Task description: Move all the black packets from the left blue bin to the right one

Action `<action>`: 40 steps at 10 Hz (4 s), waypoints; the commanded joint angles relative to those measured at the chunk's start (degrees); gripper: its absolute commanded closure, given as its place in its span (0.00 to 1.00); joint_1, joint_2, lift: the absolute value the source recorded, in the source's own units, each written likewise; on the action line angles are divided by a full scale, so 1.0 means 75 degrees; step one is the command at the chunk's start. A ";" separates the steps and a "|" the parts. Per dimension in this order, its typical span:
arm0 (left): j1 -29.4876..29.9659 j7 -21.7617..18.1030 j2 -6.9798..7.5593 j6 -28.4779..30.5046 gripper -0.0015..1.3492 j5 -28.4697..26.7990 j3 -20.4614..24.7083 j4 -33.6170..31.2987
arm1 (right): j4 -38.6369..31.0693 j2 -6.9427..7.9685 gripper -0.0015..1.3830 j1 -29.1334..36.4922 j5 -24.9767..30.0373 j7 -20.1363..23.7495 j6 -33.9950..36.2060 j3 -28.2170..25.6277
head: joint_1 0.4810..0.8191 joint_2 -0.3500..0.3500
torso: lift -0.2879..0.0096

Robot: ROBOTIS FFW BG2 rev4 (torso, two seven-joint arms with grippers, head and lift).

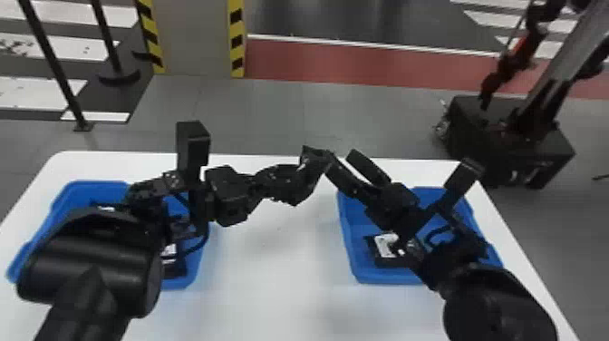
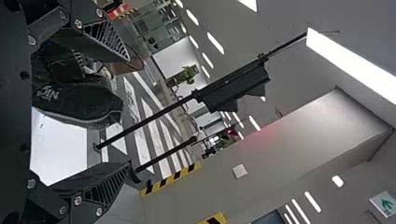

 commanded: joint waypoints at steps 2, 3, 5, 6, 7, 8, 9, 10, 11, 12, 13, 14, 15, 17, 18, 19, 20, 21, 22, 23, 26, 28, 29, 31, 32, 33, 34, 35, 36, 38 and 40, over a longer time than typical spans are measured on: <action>-0.0161 0.0000 -0.0046 -0.0018 0.89 0.0052 -0.0144 0.0159 | 0.0198 0.0015 0.18 -0.0271 -0.0006 0.0001 0.0000 0.0258 | 0.63 0.31 | 0.60; -0.0218 0.0000 -0.0046 -0.0037 0.89 0.0087 -0.0226 0.0196 | 0.0367 0.0015 0.18 -0.0403 0.0006 0.0001 0.0000 0.0410 | 0.63 0.32 | 0.60; -0.0274 0.0000 -0.0069 -0.0056 0.89 0.0157 -0.0343 0.0234 | 0.0610 0.0015 0.39 -0.0571 0.0170 0.0060 0.0037 0.0445 | 0.63 0.33 | 0.60; -0.0293 -0.0011 -0.0069 -0.0056 0.89 0.0169 -0.0355 0.0252 | 0.0685 0.0003 0.94 -0.0646 0.0241 0.0142 0.0000 0.0434 | 0.63 0.33 | 0.60; -0.0293 0.0000 -0.0069 -0.0056 0.89 0.0169 -0.0343 0.0252 | 0.0667 0.0003 0.93 -0.0628 0.0241 0.0142 -0.0038 0.0422 | 0.63 0.32 | 0.60; -0.0293 -0.0011 -0.0069 -0.0075 0.89 0.0169 -0.0343 0.0252 | 0.0685 0.0003 0.93 -0.0609 0.0252 0.0153 -0.0038 0.0422 | 0.63 0.32 | 0.60; -0.0293 0.0000 -0.0069 -0.0093 0.89 0.0181 -0.0320 0.0252 | 0.0723 0.0003 0.93 -0.0590 0.0252 0.0188 -0.0038 0.0434 | 0.63 0.32 | 0.60; -0.0274 0.0024 -0.0069 -0.0056 0.89 0.0228 -0.0296 0.0252 | 0.0742 0.0003 0.93 -0.0590 0.0241 0.0224 -0.0038 0.0434 | 0.63 0.32 | 0.60; -0.0161 0.0106 -0.0069 0.0075 0.81 0.0357 -0.0249 0.0271 | 0.0742 0.0003 0.93 -0.0590 0.0229 0.0224 -0.0094 0.0422 | 0.63 0.32 | 0.60; -0.0011 0.0188 -0.0069 0.0188 0.50 0.0462 -0.0132 0.0271 | 0.0798 -0.0008 0.93 -0.0571 0.0217 0.0212 -0.0206 0.0293 | 0.63 0.33 | 0.60; 0.0176 0.0188 -0.0069 0.0188 0.19 0.0439 0.0044 0.0271 | 0.0798 -0.0008 0.93 -0.0515 0.0241 0.0212 -0.0319 0.0000 | 0.63 0.33 | 0.60; 0.0382 0.0188 -0.0046 0.0113 0.06 0.0486 0.0266 0.0252 | 0.0742 -0.0043 0.93 -0.0421 0.0287 0.0212 -0.0394 -0.0351 | 0.63 0.32 | 0.60; 0.0664 0.0153 -0.0034 -0.0093 0.09 0.0591 0.0583 0.0234 | 0.0723 -0.0125 0.93 -0.0309 0.0381 0.0188 -0.0413 -0.0738 | 0.63 0.31 | 0.60; 0.1451 0.0083 -0.0022 -0.0187 0.12 0.0650 0.1356 -0.0404 | 0.1042 -0.0418 0.93 -0.0140 0.0451 -0.0163 -0.0413 -0.1195 | 0.63 0.27 | 0.60; 0.1826 0.0071 -0.0011 -0.0056 0.12 0.0579 0.1790 -0.0760 | 0.1510 -0.0606 0.93 -0.0121 0.0451 -0.0304 -0.0413 -0.1312 | 0.63 0.25 | 0.60; 0.2164 0.0059 0.0013 0.0188 0.12 0.0427 0.2247 -0.1135 | 0.1754 -0.0700 0.89 -0.0084 0.0440 -0.0409 -0.0413 -0.1394 | 0.63 0.25 | 0.60; 0.2389 0.0000 0.0060 0.0657 0.12 0.0146 0.2634 -0.1510 | 0.1735 -0.0735 0.51 0.0047 0.0323 -0.0456 -0.0375 -0.1441 | 0.63 0.26 | 0.60; 0.2595 -0.0011 0.0095 0.1050 0.12 -0.0124 0.2950 -0.1829 | 0.1548 -0.0723 0.10 0.0216 0.0170 -0.0479 -0.0356 -0.1441 | 0.63 0.29 | 0.60; 0.2670 -0.0011 0.0036 0.1238 0.12 -0.0428 0.3255 -0.1885 | 0.1342 -0.0688 0.01 0.0366 0.0112 -0.0479 -0.0338 -0.1441 | 0.63 0.31 | 0.60; 0.2595 0.0012 -0.0046 0.1744 0.12 -0.0897 0.3513 -0.1885 | 0.1098 -0.0641 0.10 0.0535 0.0006 -0.0456 -0.0244 -0.1430 | 0.63 0.36 | 0.60; 0.2370 0.0516 -0.0093 0.2944 0.12 -0.1483 0.3477 -0.1848 | -0.0008 -0.0418 0.21 0.1229 0.0018 -0.0233 -0.1163 -0.1359 | 0.63 0.48 | 0.60; 0.2295 0.0633 -0.0116 0.2944 0.12 -0.1542 0.3536 -0.1566 | -0.1096 -0.0102 0.21 0.2072 0.0791 -0.0210 -0.1969 -0.1301 | 0.63 0.52 | 0.60; 0.2220 0.0633 -0.0104 0.2888 0.13 -0.1553 0.3559 -0.1360 | -0.1246 -0.0008 0.21 0.2316 0.1248 -0.0210 -0.1950 -0.1289 | 0.63 0.53 | 0.60; 0.1657 0.0633 -0.0057 0.2457 0.13 -0.1577 0.3395 -0.0460 | -0.1133 0.0132 0.21 0.2672 0.1037 -0.0210 -0.1931 -0.1195 | 0.63 0.56 | 0.60; 0.1414 0.0633 -0.0022 0.2419 0.13 -0.1553 0.3290 -0.0104 | -0.1133 0.0132 0.21 0.2672 0.1026 -0.0198 -0.1856 -0.1137 | 0.63 0.57 | 0.60; 0.1132 0.0633 0.0048 0.2644 0.15 -0.1542 0.3138 0.0365 | -0.1133 0.0132 0.21 0.2654 0.1014 -0.0175 -0.1819 -0.1125 | 0.63 0.56 | 0.60; 0.0945 0.0598 0.0130 0.3075 0.28 -0.1471 0.2950 0.0627 | -0.1133 0.0132 0.21 0.2616 0.1002 -0.0163 -0.1800 -0.1125 | 0.63 0.56 | 0.60; 0.0926 0.0598 0.0142 0.3544 0.52 -0.1483 0.2903 0.0665 | -0.1133 0.0132 0.21 0.2616 0.0932 -0.0151 -0.1800 -0.1125 | 0.63 0.55 | 0.60; 0.0964 0.0563 0.0153 0.3282 0.78 -0.1471 0.2938 0.0684 | -0.1133 0.0132 0.21 0.2616 0.0885 -0.0151 -0.1781 -0.1125 | 0.63 0.54 | 0.60; 0.1039 0.0434 0.0142 0.2513 0.89 -0.1331 0.3079 0.0609 | -0.1171 0.0132 0.21 0.2635 0.0838 -0.0128 -0.1763 -0.1113 | 0.63 0.54 | 0.60; 0.1301 0.0211 0.0153 0.2400 0.89 -0.1272 0.3149 -0.0216 | -0.1133 0.0144 0.21 0.2597 0.0791 -0.0128 -0.1725 -0.1055 | 0.63 0.54 | 0.60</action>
